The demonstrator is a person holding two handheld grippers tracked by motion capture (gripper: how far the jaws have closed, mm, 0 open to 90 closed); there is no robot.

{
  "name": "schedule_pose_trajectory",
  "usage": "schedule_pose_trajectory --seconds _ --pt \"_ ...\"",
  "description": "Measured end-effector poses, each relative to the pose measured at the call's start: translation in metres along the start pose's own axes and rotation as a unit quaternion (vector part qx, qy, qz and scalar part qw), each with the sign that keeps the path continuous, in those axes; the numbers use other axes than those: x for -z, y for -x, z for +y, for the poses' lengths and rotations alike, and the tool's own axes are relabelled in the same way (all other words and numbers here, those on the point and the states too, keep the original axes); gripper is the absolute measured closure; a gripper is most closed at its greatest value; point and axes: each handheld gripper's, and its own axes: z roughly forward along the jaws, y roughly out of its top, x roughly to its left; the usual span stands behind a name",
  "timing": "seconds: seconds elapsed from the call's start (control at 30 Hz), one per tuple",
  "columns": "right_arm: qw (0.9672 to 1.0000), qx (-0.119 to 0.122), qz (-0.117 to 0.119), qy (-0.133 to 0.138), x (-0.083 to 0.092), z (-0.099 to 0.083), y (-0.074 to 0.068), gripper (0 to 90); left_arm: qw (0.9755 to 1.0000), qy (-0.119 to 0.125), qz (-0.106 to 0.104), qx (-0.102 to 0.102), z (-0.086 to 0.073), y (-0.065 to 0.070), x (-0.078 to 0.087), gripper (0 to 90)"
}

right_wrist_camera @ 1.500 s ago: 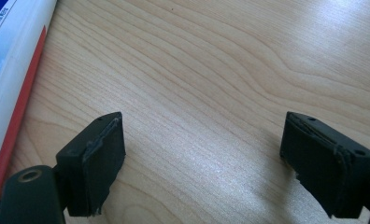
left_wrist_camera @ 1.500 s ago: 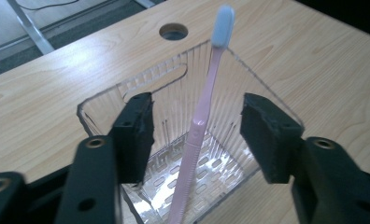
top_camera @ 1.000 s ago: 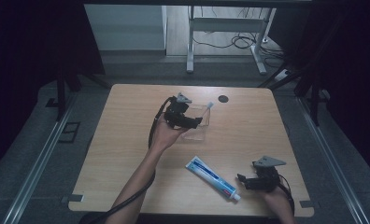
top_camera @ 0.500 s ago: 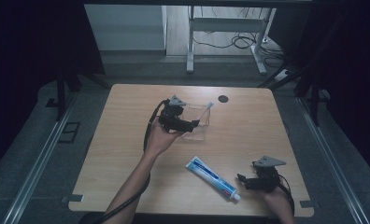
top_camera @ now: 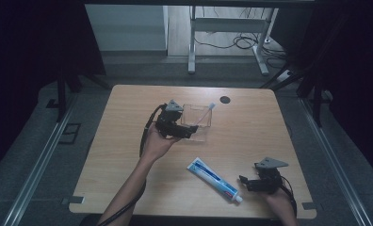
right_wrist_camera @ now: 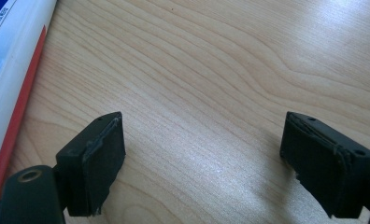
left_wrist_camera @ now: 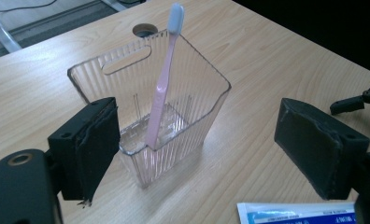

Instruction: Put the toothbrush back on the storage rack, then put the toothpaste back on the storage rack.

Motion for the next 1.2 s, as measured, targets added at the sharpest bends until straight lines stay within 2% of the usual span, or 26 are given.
schedule_pose_trajectory --seconds 0.63,0.87,1.2 --pt "1.0000 0.000 0.000 0.000 0.000 0.000 0.000 14.0 0.9997 0.008 -0.019 0.015 -0.023 0.000 0.008 14.6" --pt "1.0000 0.000 0.000 0.000 0.000 0.000 0.000 14.0 0.9998 0.008 -0.013 0.014 -0.032 -0.001 0.012 14.6" --pt "1.0000 -0.001 0.000 0.000 0.000 0.000 0.000 14.0 0.9999 0.008 0.006 0.007 -0.052 -0.004 0.021 14.3"
